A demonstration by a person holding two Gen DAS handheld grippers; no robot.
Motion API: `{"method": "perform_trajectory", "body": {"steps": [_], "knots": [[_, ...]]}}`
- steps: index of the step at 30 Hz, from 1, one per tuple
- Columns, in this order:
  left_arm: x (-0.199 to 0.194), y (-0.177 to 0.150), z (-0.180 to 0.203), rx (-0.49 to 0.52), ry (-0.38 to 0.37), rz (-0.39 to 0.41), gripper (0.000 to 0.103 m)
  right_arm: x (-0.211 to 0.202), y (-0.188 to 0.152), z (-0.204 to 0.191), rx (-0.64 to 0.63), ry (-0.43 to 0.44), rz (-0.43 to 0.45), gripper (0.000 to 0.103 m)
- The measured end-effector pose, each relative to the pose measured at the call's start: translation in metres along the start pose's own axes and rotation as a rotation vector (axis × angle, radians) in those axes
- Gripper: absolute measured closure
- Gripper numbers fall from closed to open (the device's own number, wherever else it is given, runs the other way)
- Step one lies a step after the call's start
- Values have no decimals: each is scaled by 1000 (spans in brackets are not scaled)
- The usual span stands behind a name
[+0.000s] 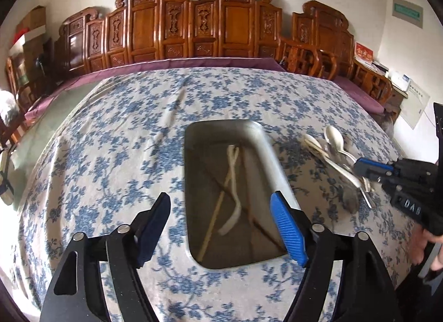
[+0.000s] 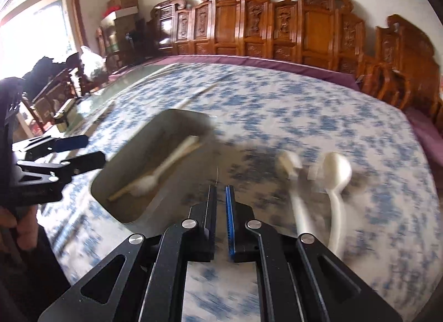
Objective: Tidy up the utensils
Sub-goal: 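Carry the white plastic fork to the grey tray and open the right tool, then return the right tool to the pile and grasp the white plastic spoon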
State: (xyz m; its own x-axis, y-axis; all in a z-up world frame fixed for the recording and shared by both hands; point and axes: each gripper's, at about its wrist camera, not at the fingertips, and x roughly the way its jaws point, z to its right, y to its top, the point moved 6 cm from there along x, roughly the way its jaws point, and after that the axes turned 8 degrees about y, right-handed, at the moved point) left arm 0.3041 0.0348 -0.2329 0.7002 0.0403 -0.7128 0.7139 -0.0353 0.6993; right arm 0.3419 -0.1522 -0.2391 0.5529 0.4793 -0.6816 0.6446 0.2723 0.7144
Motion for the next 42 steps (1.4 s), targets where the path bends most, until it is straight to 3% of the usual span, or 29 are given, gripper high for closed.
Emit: {"method": "perform_trajectory", "body": {"steps": [2,3,5,11,18,23,28,32,36,42], "knots": [[-4,2,9,15,-7,13,19,-13,-6,23,15,-50,9,89],[-6,3,15,24,-7,26,17,-17,-9,29,20,-65,15,79],[-9,4,23,34,-11,39,15,-27,-18,49,46,-91,30,73],[-12,2,50,88,-24,37,14,-28,-40,91,122,-123,9,73],[-12,-3,72,127,-33,30,14,-8,-54,102,144,-106,-46,73],[-9,-7,88,153,-51,14,14,-3,-52,100,132,-82,-45,73],[-6,-11,101,157,-85,-13,14,12,-45,114,141,-124,-57,73],[-3,-17,107,176,-79,-24,14,26,-40,127,202,-96,-69,73],[-3,-19,110,173,-81,-33,14,37,-33,134,186,-114,-84,73],[-2,-27,117,207,-64,-54,14,45,-46,151,236,-58,-141,74]]}}
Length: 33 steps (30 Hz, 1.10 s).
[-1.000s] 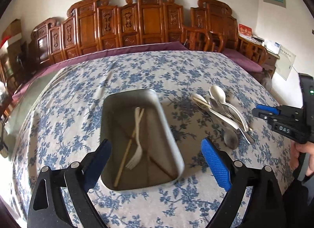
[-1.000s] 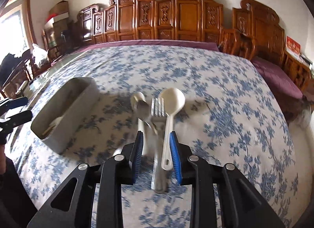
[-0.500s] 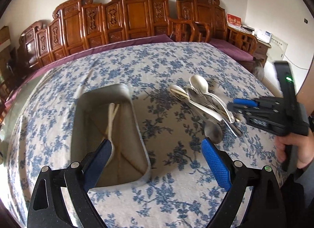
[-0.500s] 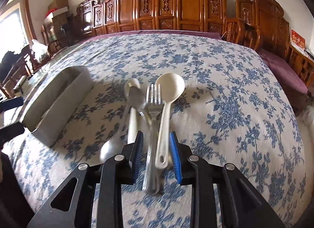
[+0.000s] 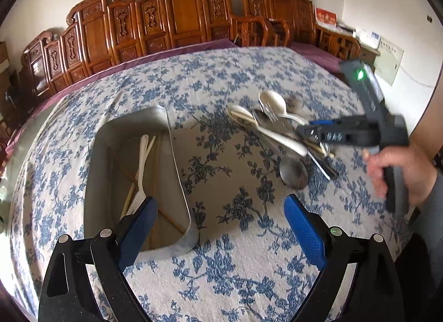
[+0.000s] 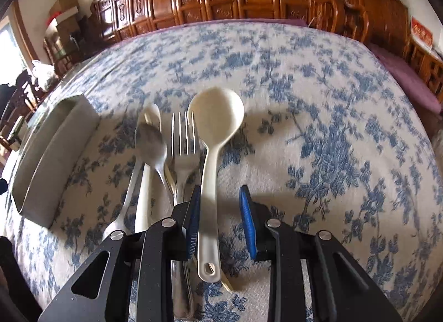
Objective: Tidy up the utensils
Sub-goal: 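Return the right tool to the pile and grasp the white plastic spoon, then grasp a metal fork from the pile with the left tool while the right tool holds the spoon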
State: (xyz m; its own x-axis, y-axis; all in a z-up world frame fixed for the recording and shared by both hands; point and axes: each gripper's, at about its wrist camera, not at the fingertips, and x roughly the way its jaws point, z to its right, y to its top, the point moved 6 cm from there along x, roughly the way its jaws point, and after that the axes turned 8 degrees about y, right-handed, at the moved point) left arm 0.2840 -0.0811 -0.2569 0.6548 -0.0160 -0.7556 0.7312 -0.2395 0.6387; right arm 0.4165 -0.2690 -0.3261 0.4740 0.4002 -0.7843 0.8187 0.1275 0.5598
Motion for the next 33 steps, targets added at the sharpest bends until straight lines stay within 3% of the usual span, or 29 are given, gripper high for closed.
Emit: {"method": "perform_trajectory", "body": {"steps": [3,6,21,23,29,33], "knots": [[-2,-4,7,36,10,-6,14,-6,-3,7,7,10,7,90],[-3,-2,14,61,22,-4,14,-11,-4,12,21,21,19,90],[54,25,70,37,-90,-113,14,-37,-3,24,23,28,80,90],[63,28,78,37,-108,-133,30,-37,-2,24,24,32,80,90],[88,30,94,19,-158,-192,43,-39,1,21,16,49,85,90],[93,29,101,10,-163,-188,46,-41,1,21,20,54,90,90]]}}
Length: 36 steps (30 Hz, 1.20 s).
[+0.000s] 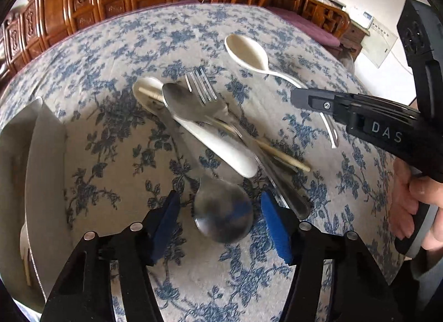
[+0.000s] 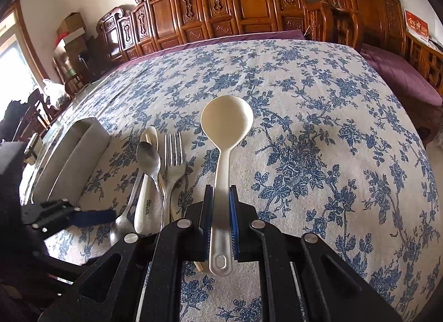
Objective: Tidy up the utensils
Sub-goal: 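Grasp a metal fork from the pile with the left tool while the right tool holds the spoon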
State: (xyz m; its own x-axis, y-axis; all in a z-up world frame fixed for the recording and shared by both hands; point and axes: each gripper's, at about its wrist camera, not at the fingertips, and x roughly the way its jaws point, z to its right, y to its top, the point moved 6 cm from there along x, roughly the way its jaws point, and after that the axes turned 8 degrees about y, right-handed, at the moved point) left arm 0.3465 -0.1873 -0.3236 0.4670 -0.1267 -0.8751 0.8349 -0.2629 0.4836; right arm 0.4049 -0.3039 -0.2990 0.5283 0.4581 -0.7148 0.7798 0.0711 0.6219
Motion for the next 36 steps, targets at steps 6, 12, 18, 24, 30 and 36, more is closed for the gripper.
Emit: {"method": "perform_trajectory", "body": {"steps": [6,12,18,24,30,36], "knots": [[-4,-3,5,18,-18,-12,67,0,1,-1,-2,4,2,90],[-21,-2,3,-14,-81,-2,88,2,0,-6,-18,-5,-5,90],[-26,-4,12,1,-84,12,93,7,-1,-8,-25,-17,-19,90],[-12,-10,10,-18,-77,-29,91,8,-1,-9,-27,-23,-20,90],[-18,-13,0,-33,-64,-6,99,7,1,-11,-26,-27,-19,90],[-43,-10,-16,-35,-43,51,99,4,4,-24,-48,-33,-15,90]]}}
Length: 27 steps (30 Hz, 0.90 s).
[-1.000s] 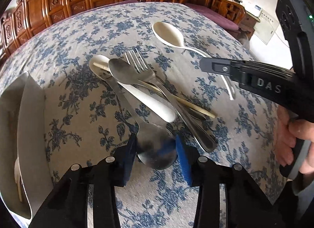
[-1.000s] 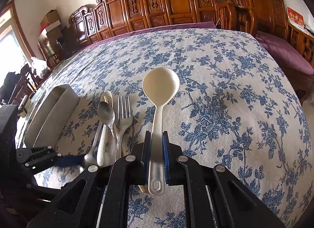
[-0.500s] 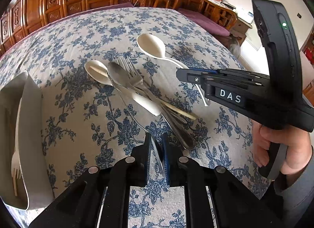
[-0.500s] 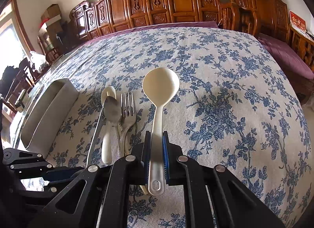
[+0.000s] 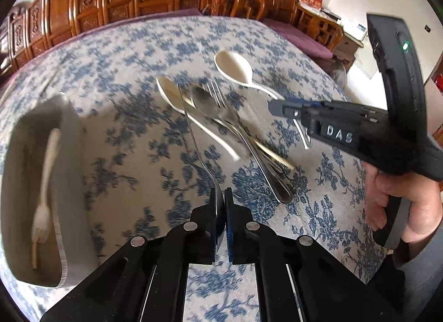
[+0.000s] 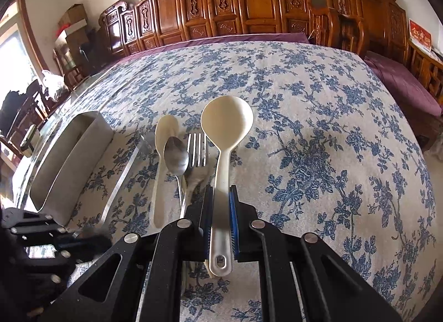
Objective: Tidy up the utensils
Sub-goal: 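Grasp a metal fork from the pile with the left tool while the right tool holds the spoon, then carry the metal fork over the grey tray and open the left tool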
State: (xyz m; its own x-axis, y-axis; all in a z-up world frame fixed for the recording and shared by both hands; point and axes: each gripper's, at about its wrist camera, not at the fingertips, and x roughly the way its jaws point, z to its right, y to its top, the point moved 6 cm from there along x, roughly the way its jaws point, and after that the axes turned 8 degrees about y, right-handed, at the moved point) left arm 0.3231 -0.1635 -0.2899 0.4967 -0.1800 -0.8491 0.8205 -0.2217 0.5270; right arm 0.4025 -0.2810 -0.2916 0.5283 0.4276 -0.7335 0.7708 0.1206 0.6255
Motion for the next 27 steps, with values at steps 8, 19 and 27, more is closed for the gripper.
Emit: {"method": "perform_trajectory", "body": {"steps": [8,19,27], "knots": [[-32,10,-29,-13,40,56,99,-13,4,-38,-79,8,31,90],[-63,6,-75,-43,84,93,99,-23,6,-89,-173,-8,72,90],[-76,0,-107,-71,103,102,99,-21,4,-115,-213,-13,71,90]]}}
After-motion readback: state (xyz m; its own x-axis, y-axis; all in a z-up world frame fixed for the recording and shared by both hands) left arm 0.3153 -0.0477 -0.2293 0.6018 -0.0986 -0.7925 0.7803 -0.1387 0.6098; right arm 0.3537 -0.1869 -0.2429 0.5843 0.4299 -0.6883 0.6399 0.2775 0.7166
